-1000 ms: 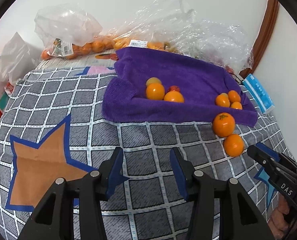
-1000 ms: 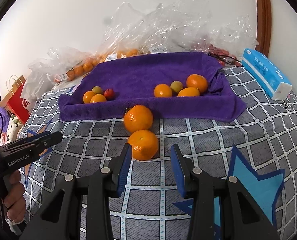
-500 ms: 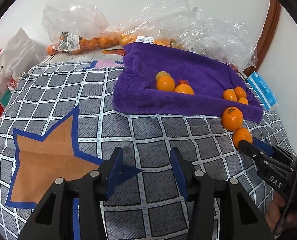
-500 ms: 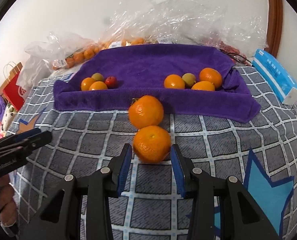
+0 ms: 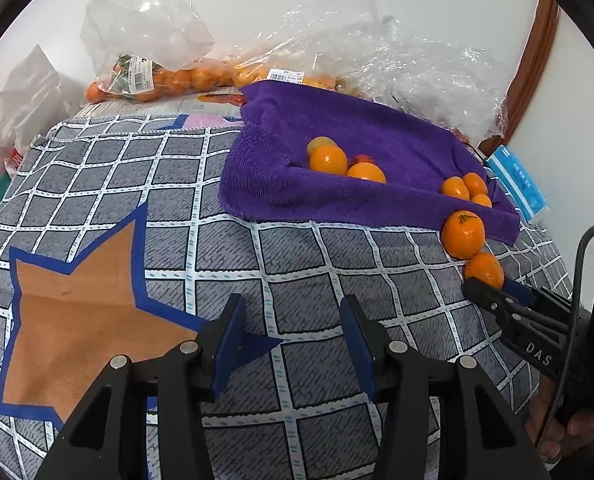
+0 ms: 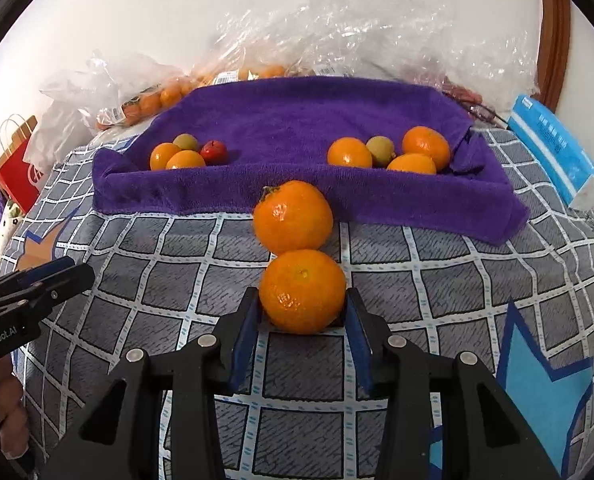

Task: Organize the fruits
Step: 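Close the right tool around the nearer orange and lift it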

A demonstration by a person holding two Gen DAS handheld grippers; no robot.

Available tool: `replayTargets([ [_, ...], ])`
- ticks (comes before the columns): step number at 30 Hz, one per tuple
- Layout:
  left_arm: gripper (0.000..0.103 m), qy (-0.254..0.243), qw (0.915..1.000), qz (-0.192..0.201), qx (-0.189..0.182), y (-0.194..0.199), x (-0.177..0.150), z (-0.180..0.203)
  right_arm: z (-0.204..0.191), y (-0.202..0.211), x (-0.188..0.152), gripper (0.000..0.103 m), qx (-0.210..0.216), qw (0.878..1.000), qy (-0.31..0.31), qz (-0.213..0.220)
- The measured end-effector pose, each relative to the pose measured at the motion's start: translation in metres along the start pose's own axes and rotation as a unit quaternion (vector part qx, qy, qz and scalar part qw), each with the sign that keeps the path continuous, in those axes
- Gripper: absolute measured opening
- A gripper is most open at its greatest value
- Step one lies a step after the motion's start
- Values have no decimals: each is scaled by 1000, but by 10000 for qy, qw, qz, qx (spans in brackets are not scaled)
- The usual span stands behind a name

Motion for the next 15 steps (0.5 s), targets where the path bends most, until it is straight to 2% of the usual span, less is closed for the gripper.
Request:
replayTargets([
  [15,47,-9,9997,-87,-249,4,0,6,2,16,-9,40,-17,9999,-27,120],
])
Point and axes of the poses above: each gripper's, at about its wrist camera, not at the fingertips, and y roughly against the way its jaws point, z to its right, x to its top, the point moved 7 cm from there along -y, roughly the way its jaws point, and after that the axes turned 15 degrees about -x, right-handed, at the moved point
